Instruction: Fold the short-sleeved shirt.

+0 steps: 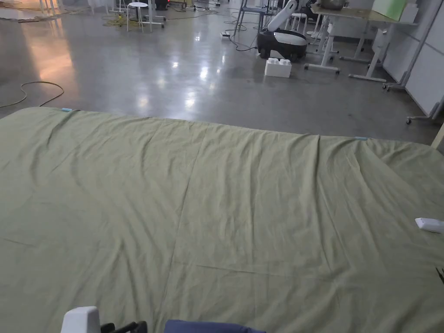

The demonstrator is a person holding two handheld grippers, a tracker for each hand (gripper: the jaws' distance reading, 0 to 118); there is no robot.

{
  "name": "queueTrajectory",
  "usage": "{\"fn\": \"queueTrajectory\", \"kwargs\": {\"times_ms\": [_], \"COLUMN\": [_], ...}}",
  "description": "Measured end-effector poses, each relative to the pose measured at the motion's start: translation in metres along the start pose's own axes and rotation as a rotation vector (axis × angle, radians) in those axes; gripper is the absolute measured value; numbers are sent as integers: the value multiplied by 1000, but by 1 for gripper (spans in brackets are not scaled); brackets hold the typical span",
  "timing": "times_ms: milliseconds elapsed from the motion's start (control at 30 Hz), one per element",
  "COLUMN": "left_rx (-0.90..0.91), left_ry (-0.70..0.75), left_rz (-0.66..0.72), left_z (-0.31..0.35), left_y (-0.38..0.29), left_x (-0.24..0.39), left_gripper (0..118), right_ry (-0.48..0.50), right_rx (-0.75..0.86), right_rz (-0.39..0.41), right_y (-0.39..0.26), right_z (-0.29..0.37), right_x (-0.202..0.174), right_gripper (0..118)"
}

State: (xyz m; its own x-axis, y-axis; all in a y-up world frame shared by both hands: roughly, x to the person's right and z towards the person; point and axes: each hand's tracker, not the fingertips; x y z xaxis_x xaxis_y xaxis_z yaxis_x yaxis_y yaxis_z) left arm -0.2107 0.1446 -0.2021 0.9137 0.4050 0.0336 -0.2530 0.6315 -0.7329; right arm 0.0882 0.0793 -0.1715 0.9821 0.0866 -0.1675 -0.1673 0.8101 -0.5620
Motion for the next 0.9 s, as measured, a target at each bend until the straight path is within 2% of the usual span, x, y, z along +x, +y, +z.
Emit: {"fn": "queueTrajectory", "kwargs": {"times_ms": [67,200,533,600,633,667,700,800,900], "left_rx": [-57,-141,-318,-364,-374,-383,-378,-398,-368], "left_ry": [-130,-312,-524,-558,-570,-525,-485,-567,-549], "left_rz": [85,209,297,291,271,232,209,368,313], "left_z": [-3,-21,-73,-81,-84,-87,-88,-91,-83], "left_y": [-1,-5,-8,-10,-11,-12,-14,-16,-18], "left_x": [-8,-25,-17,-10,-7,-4,-3,-19,-16], "left_gripper": [68,94,93,82,72,50,41,34,29], "right_ry": [-1,6,17,17,16,14,13,17,16], "right_rx": [9,7,9,9,9,9,8,14,18], "right_rz": [7,-22,-58,-59,-58,-58,-60,-58,-38], "right_y": [-1,-1,-3,-3,-3,-3,-3,-4,-4], "right_z": [1,0,2,2,2,2,2,4,5], "right_x": [1,4,9,9,9,10,10,10,8], "right_gripper": [1,1,1,1,1,1,1,1,1]}}
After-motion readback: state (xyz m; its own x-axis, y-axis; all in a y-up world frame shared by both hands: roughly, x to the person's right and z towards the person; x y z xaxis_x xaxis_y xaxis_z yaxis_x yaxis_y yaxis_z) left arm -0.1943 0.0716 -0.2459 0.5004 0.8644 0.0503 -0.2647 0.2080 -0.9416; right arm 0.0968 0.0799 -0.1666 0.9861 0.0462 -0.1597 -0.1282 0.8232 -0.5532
